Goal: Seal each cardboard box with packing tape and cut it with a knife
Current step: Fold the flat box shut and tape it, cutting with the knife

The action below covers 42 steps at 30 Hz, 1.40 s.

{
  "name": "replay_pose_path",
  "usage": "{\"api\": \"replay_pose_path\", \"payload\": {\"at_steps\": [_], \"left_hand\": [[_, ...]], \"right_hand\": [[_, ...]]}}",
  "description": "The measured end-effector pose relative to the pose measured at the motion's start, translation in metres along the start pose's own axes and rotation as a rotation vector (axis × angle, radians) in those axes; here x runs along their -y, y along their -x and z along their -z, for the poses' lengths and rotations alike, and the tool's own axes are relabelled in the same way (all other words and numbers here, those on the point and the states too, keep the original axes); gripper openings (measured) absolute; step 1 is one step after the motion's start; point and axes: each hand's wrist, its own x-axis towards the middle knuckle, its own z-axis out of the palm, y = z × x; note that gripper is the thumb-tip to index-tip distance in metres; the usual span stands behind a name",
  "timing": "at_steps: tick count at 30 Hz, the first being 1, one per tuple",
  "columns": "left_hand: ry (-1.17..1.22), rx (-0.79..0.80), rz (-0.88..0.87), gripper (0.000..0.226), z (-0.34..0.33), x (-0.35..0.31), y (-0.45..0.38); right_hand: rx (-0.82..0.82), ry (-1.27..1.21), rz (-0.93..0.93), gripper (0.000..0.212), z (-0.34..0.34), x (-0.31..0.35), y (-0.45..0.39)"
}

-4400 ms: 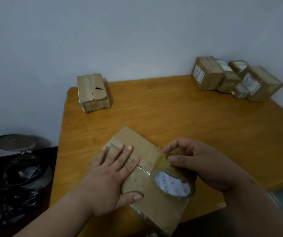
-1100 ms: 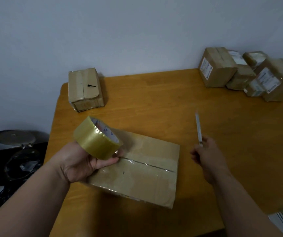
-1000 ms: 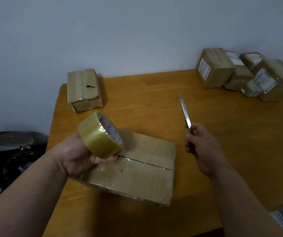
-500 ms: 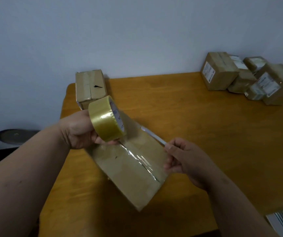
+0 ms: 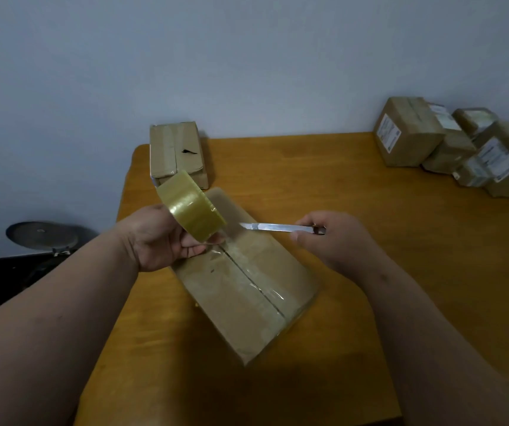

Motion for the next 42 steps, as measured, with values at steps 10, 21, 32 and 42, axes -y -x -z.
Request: {"api": "replay_pose_path", "payload": {"at_steps": [10, 21, 32, 42], "left_hand": [[0.102, -0.044, 0.004, 0.034, 0.0, 0.004, -0.001], [0.128, -0.075, -0.034, 0.036, 0.0, 0.006, -0.007], [0.228, -0.12, -0.014, 0.042, -0.005, 0.007, -0.004], [0.222, -0.127, -0.015, 0.051, -0.004, 0.007, -0.005]], "right_hand": [[0.235, 0.196, 0.027, 0.014, 0.01, -0.003, -0.027], [0.507, -0.103, 0.041, 0.01, 0.016, 0.0, -0.062], [0.691, -0.25, 0.003, 0.014, 0.007, -0.011, -0.104], [0.846, -0.282, 0.0, 0.016, -0.003, -0.011, -0.128]]}}
